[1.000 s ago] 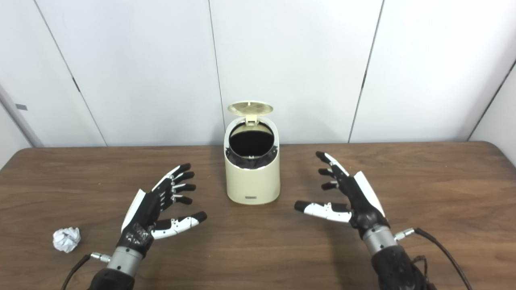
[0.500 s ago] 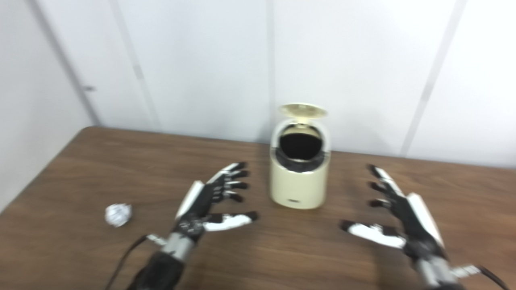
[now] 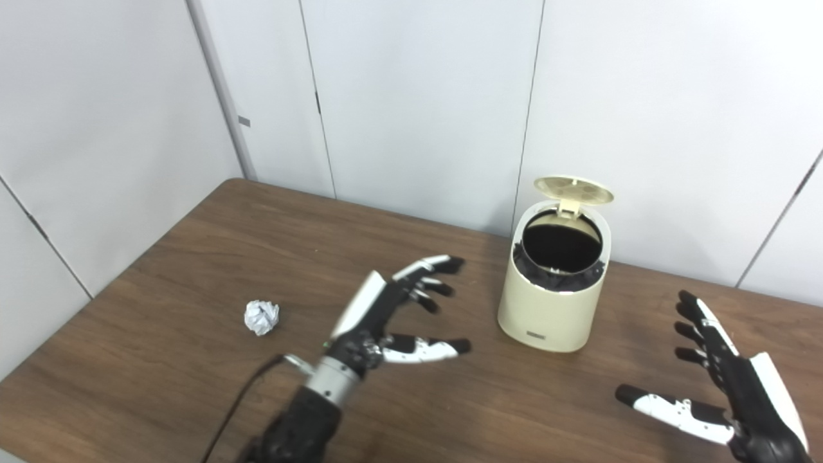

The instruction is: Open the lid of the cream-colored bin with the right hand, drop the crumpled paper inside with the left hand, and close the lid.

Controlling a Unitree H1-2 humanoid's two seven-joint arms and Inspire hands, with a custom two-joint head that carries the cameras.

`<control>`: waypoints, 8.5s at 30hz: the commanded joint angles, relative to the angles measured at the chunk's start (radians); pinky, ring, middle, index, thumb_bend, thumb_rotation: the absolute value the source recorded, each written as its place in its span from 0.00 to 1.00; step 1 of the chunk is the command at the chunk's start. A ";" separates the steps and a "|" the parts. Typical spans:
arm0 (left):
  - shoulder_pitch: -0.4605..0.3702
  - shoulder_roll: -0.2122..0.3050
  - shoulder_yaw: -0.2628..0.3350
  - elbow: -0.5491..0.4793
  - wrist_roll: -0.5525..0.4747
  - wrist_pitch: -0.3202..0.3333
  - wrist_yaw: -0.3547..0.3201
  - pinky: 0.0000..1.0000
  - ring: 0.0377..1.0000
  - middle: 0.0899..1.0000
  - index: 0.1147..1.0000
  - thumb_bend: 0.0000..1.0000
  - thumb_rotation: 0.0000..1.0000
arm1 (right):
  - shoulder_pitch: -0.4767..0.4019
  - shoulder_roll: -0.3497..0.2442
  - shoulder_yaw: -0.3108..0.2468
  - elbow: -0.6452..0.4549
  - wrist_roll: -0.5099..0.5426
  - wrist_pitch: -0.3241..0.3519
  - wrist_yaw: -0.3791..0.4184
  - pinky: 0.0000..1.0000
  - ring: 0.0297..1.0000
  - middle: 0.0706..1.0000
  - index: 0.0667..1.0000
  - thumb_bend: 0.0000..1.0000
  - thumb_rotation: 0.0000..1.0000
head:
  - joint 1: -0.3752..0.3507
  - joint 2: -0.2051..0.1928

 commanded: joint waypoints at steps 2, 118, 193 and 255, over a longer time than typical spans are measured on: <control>-0.018 0.118 0.022 -0.142 0.172 0.074 -0.127 0.55 0.68 0.72 0.68 0.73 0.08 | -0.032 -0.015 -0.008 -0.036 -0.009 -0.016 -0.006 0.82 0.90 0.94 0.95 0.87 0.37 | 0.002 0.006; -0.004 0.511 0.050 0.221 0.190 0.143 -0.314 0.43 0.41 0.46 0.41 0.50 0.00 | 0.007 -0.016 -0.030 -0.093 -0.016 0.031 0.005 0.67 0.84 0.93 0.94 0.81 0.35 | 0.018 0.082; -0.496 0.151 -0.072 0.179 0.262 0.030 -0.146 0.33 0.35 0.43 0.45 0.50 0.00 | 0.003 0.053 0.059 0.084 -0.134 -0.108 -0.096 0.71 0.84 0.89 0.90 0.84 0.31 | -0.387 -0.118; -0.666 -0.067 -0.195 0.619 0.203 -0.090 0.207 0.30 0.34 0.42 0.46 0.50 0.00 | 0.047 0.093 0.067 0.095 -0.195 -0.133 -0.138 0.66 0.81 0.89 0.90 0.81 0.25 | -0.496 -0.188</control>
